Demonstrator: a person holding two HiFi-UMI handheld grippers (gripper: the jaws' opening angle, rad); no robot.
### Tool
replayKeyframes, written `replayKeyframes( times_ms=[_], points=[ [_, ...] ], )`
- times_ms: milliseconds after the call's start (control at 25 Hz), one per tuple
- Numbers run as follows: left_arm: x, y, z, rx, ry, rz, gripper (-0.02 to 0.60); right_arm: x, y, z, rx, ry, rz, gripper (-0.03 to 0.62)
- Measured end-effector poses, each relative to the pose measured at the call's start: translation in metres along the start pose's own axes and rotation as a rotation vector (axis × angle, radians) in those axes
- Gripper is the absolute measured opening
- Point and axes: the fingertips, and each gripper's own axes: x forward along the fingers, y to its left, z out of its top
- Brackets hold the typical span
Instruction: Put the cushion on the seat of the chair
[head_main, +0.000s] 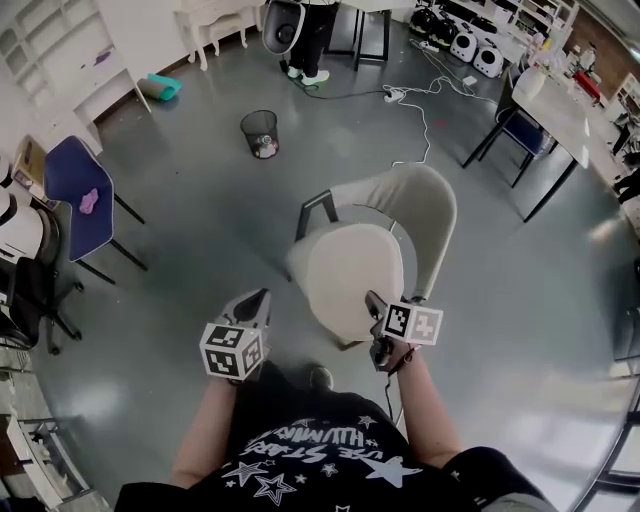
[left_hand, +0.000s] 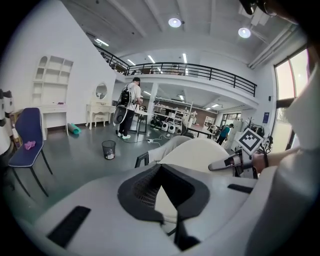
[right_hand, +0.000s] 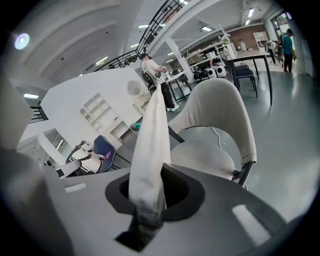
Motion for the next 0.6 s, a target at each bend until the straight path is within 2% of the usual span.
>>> replayKeyframes(
  times_ms=[160,320,600],
  points=[
    [0.024,0.011,0.008,0.019,0.020,-0.032,0.008,0.009,-0.002,0.011,0.034,-0.013,-0.021,0.057],
    [0.060,0.027,0.008,0.025,0.075,-0.092,0.008,0.021,-0.013,0.014,0.104,-0.032,-0.080,0.057],
    [0.136,0.049,0.031,0.129,0.181,-0.299,0.008,0.045,-0.032,0.028,0.322,-0.127,-0.223,0.057]
  ],
)
